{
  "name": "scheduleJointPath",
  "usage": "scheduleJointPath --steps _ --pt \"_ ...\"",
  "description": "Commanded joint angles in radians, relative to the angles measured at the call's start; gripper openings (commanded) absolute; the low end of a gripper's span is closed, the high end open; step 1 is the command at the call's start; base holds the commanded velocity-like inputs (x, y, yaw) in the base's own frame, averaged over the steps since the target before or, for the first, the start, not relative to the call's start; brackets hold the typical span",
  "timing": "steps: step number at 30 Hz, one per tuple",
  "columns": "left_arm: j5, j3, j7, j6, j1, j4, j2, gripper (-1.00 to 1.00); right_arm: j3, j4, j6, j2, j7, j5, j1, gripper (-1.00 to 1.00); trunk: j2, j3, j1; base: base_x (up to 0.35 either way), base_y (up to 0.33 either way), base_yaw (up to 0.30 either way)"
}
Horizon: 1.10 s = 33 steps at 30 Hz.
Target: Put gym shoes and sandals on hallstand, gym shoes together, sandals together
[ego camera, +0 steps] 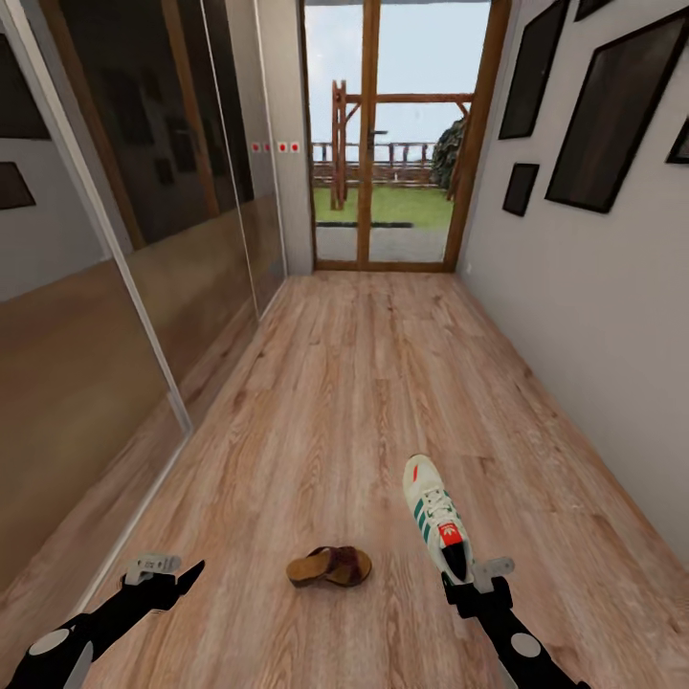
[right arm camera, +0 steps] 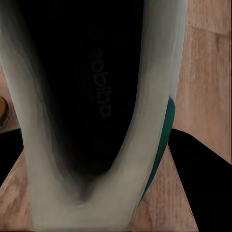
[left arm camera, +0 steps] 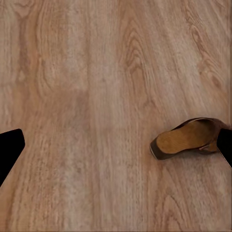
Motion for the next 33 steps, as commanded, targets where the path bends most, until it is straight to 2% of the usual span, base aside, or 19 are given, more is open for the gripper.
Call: scheduleJointPath --steps 1,18,20,33 --pt "0.008 0.002 -0.005 0.006 0.0 0.0 0.0 1.0 0.003 0.001 -0.003 -0.001 0.0 0.002 -0.001 -1.0 0.0 -0.001 0.0 0.0 0.0 -0.262" --pt "0.008 0.002 -0.005 0.006 0.0 0.0 0.0 1.0 0.002 -0.005 0.0 -0.001 0.0 0.003 -0.001 -1.0 0.0 0.0 0.0 0.0 0.0 -0.286" --pt "0.008 0.002 -0.005 0.006 0.0 0.0 0.0 1.0 -0.018 -0.005 0.001 -0.001 0.001 0.002 -0.001 -1.0 0.0 0.0 0.0 0.0 0.0 -0.3" --pt "0.008 0.002 -0.005 0.006 0.0 0.001 0.0 1.0 -0.027 -0.007 0.002 -0.002 0.001 0.003 -0.001 -1.0 0.0 0.003 0.0 0.019 0.034 -0.3"
